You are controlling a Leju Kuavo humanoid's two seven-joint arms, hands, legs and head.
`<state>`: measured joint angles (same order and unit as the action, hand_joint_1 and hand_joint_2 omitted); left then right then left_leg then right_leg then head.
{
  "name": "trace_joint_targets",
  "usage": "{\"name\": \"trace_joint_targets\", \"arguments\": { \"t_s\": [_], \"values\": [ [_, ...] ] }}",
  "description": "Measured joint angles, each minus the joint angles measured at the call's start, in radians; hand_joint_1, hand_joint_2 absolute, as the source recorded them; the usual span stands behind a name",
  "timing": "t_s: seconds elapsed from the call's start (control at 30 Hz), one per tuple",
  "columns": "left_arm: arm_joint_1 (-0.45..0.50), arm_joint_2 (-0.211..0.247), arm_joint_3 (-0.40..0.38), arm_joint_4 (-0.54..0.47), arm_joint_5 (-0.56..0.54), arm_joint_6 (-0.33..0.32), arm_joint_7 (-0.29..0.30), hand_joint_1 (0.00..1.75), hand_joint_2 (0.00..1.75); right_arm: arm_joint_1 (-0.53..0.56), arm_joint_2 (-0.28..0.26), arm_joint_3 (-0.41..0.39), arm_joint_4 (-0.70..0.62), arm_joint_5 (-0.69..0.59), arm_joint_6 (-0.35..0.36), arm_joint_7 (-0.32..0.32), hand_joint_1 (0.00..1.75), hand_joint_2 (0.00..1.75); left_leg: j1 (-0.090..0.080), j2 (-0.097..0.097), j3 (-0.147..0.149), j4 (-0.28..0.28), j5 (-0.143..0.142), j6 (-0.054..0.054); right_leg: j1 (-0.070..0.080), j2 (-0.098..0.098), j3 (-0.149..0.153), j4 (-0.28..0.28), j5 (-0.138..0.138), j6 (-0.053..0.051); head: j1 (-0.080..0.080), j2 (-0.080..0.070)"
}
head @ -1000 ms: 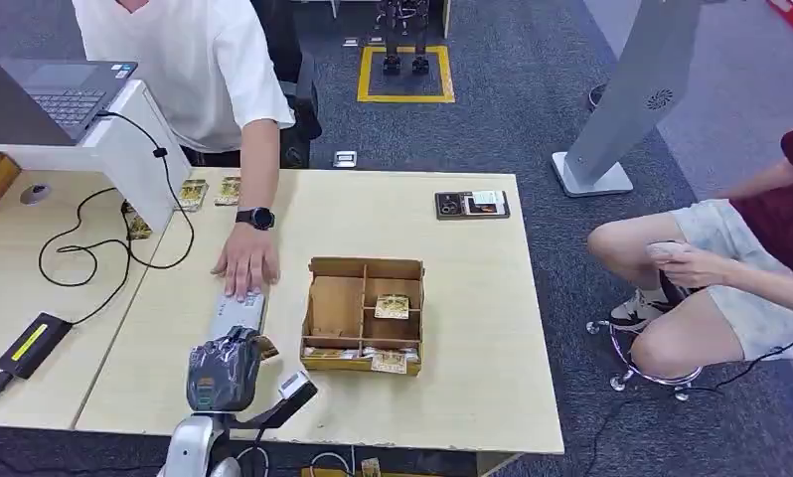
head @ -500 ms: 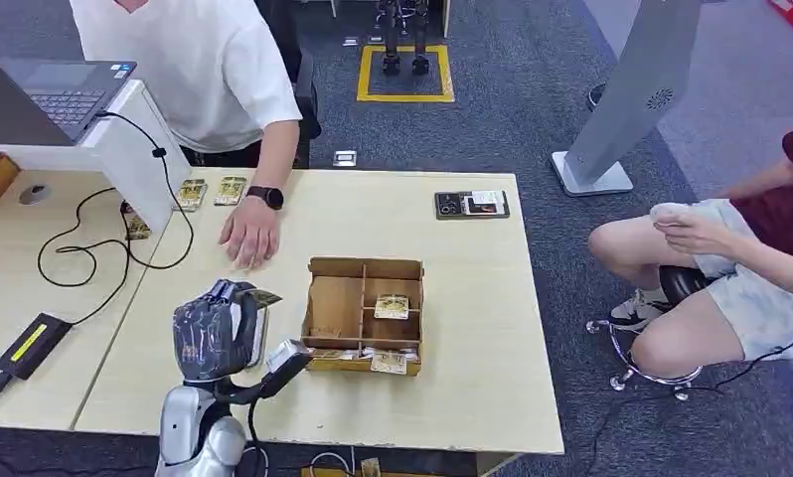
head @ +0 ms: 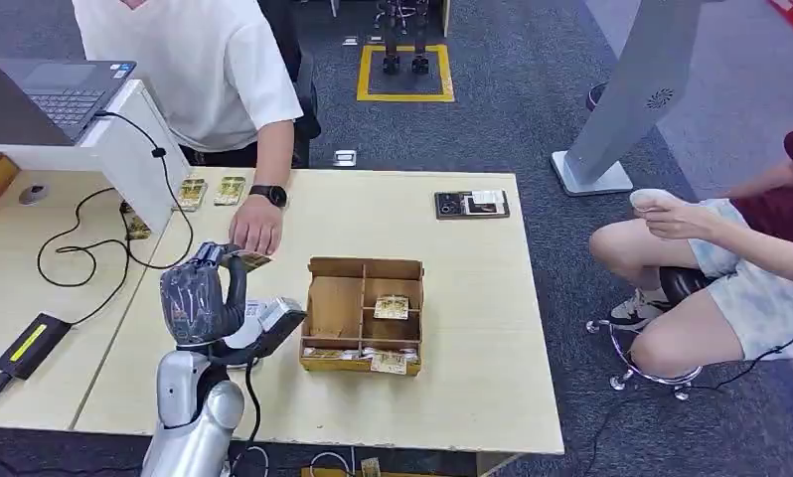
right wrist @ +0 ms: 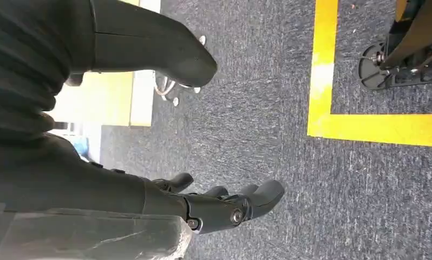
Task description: Pass the card to the sensor for recognition and then transmit it.
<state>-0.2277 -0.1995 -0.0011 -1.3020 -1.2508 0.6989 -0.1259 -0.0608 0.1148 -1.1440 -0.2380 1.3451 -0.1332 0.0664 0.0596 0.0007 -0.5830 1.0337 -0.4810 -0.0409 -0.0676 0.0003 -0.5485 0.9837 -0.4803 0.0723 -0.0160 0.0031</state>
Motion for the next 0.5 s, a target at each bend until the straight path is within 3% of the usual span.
{"name": "trace_joint_targets", "arguments": {
  "t_s": [0.3,0.5],
  "values": [
    [-0.061,0.018,0.000,0.060,-0.024,0.000,0.066,1.75,1.75,-0.004,0.000,0.012,0.007,0.014,-0.001,0.006,0.00,1.75,0.000,0.000,0.000,0.000,0.000,0.000,0.000,0.000,0.000,0.000,0.000,0.000,0.000,0.000],
    [-0.074,0.027,0.000,0.089,-0.027,0.000,0.071,1.75,1.75,-0.005,0.000,0.018,0.008,0.013,-0.002,0.005,0.00,1.75,0.000,0.000,0.000,0.000,0.000,0.000,0.000,0.000,0.000,0.000,0.000,0.000,0.000,0.000]
  ]
}}
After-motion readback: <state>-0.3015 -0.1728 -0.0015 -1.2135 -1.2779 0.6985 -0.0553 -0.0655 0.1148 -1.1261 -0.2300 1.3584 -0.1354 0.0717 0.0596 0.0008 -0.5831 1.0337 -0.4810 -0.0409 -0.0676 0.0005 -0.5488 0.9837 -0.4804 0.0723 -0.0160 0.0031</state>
